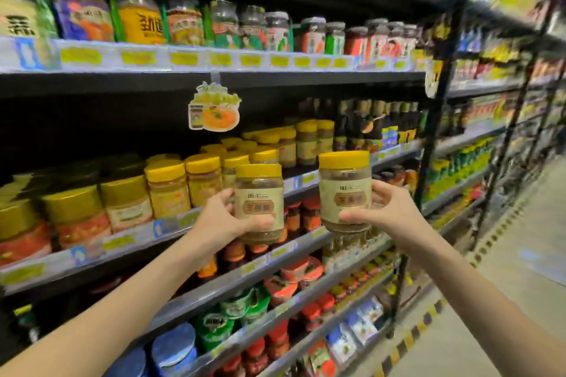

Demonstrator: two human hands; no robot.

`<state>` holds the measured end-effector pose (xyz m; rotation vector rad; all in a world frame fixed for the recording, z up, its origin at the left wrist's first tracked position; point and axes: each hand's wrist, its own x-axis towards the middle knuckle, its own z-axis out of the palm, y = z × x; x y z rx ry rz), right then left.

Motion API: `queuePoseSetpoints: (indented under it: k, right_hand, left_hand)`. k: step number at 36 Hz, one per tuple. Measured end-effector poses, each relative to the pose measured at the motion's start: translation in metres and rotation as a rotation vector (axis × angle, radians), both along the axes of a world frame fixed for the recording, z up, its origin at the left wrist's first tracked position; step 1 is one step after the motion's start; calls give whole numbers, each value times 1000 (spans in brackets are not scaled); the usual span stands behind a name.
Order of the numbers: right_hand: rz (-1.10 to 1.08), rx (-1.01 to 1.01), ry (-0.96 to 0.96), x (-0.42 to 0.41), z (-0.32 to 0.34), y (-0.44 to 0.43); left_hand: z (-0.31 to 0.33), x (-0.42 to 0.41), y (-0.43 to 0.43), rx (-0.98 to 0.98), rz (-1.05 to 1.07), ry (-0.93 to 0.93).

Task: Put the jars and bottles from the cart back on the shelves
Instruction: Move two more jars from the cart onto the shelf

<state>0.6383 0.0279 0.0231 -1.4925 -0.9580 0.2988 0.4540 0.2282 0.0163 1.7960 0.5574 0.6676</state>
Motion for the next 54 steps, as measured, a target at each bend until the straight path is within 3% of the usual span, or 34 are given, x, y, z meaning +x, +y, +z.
queuePoseSetpoints:
  k: [21, 39, 54]
  right_hand:
    - [98, 21, -64, 190, 7, 89]
    - [357, -24, -32, 261, -9, 205]
    - [552, -217, -60, 274, -26, 271]
  left_hand:
    - [2, 184, 58, 34, -8, -54]
    - [3, 187, 68, 73, 221, 21]
    - [3, 173, 38, 80, 447, -5]
